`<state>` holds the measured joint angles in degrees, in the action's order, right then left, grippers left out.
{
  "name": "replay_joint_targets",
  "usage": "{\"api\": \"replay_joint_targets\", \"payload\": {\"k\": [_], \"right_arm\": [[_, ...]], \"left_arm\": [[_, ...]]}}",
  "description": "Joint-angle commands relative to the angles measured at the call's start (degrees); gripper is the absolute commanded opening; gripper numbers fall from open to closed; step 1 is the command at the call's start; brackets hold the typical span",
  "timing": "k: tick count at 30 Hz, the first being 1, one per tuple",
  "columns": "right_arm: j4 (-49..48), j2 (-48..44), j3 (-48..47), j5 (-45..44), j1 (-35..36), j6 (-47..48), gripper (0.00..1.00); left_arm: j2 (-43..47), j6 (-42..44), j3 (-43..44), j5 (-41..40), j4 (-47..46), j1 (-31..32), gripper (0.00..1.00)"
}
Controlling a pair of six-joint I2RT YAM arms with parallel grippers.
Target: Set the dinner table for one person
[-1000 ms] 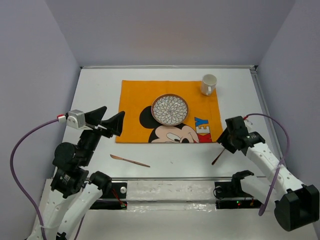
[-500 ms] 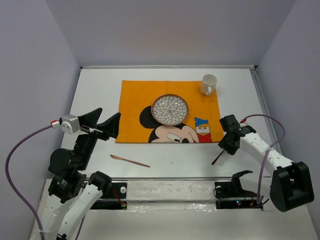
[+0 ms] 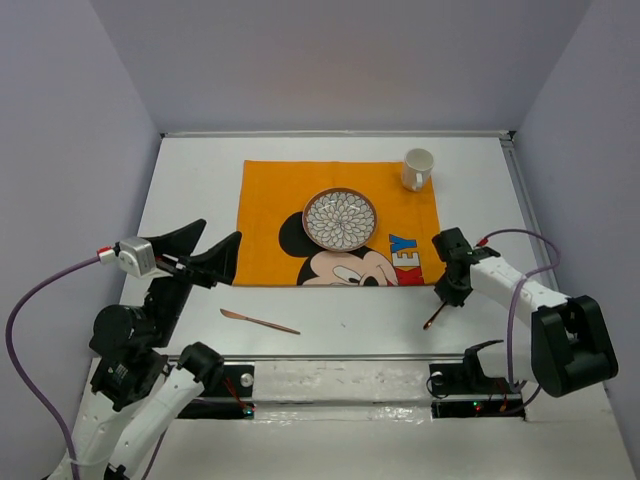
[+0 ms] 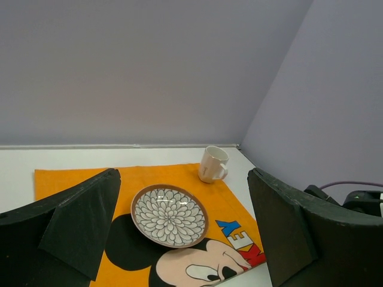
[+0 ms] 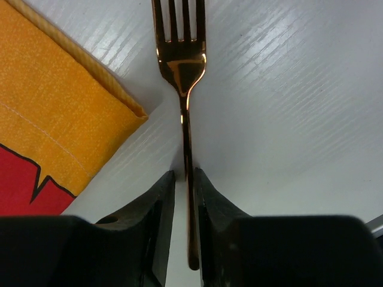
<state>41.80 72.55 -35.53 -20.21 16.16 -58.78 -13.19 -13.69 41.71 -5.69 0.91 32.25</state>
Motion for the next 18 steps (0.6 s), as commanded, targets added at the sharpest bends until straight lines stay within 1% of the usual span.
{"api": "replay_joint_targets", "payload": {"k": [1,5,6,7,11,13,14,18], "right_arm": [[-3.2,3.3,0.0,-0.4,-0.2,-0.8,0.24],[-2.9,5.5,-0.7,-1.6,-0.2,-0.8,0.18],[-2.6,6.0,-1.2,-2.0,-0.2,-1.0,0.06],[-2.2,6.0,-1.4,-2.8,-0.2,-1.2,0.0],[-0.3,4.4,-2.2,-4.5,-0.2,-1.9,0.0],[1.8,2.5,-4.2,-5.9,-0.2,-1.1,0.0],[4.5,1.8,-5.2,-7.8,-0.2,0.0,0.0],[9.3,-2.6,-10.1,-10.4,-0.2,3.5,0.0]], "left_arm": [[1.1,1.2,1.1,-1.0,-2.7,0.6,0.99],[1.1,1.5,1.0,-1.3,-2.7,0.6,0.99],[1.1,1.5,1.0,-1.3,-2.7,0.6,0.99],[1.1,1.4,1.0,-1.3,-2.7,0.6,0.99],[0.8,1.4,0.7,-1.6,-2.7,0.7,0.99],[0.6,1.4,0.8,-1.6,-2.7,0.6,0.99],[0.4,1.4,0.8,-1.6,-2.7,0.6,0.99],[0.0,1.4,0.6,-1.4,-2.8,0.5,0.99]]}}
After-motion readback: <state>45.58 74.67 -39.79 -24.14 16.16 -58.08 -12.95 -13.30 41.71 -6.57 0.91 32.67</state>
